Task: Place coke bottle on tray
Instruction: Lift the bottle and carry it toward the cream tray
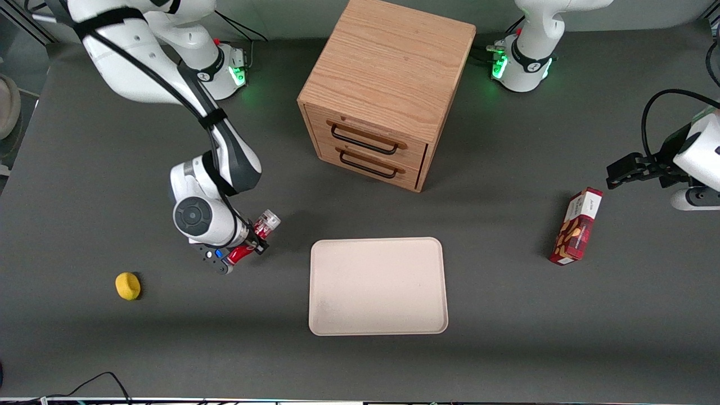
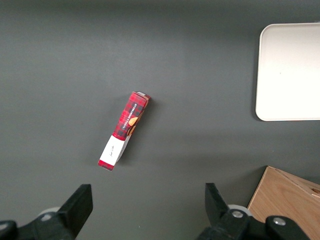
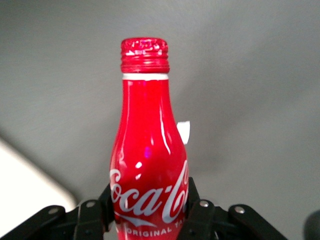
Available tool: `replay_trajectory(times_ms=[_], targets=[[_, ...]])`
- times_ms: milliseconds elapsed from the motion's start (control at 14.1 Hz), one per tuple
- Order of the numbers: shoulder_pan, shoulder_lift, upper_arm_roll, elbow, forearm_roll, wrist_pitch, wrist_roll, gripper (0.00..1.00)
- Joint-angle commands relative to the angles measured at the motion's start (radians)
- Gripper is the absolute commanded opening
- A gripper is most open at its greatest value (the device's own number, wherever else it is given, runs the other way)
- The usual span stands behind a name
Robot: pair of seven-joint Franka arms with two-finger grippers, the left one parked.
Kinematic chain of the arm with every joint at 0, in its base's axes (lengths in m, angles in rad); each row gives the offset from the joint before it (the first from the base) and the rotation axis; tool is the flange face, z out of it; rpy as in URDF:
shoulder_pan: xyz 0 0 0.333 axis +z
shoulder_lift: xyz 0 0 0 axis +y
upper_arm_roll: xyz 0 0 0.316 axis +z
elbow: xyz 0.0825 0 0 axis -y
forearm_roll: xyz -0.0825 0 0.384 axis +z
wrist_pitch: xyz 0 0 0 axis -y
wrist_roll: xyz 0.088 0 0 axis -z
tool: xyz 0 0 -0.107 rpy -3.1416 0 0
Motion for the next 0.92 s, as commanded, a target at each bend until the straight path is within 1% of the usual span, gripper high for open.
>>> replay_trajectory(times_ms=[0, 213, 355, 496, 638, 851], targets=[[0.003, -0.046, 0.022, 0.164, -0.009, -0.182, -0.126, 0.0], [0.001, -0.021, 0.048, 0.34, 0.004, -0.293, -0.37, 0.0], [0.001, 0.002, 0.079, 0.42, 0.007, -0.31, -0.47, 0.0], [0.003, 0.043, 0.122, 0.501, 0.021, -0.304, -0.486, 0.0], [0.018, 0.136, 0.16, 0.604, 0.019, -0.29, -0.473, 0.0], [0.041, 0.236, 0.168, 0.621, 0.022, -0.177, -0.486, 0.0]])
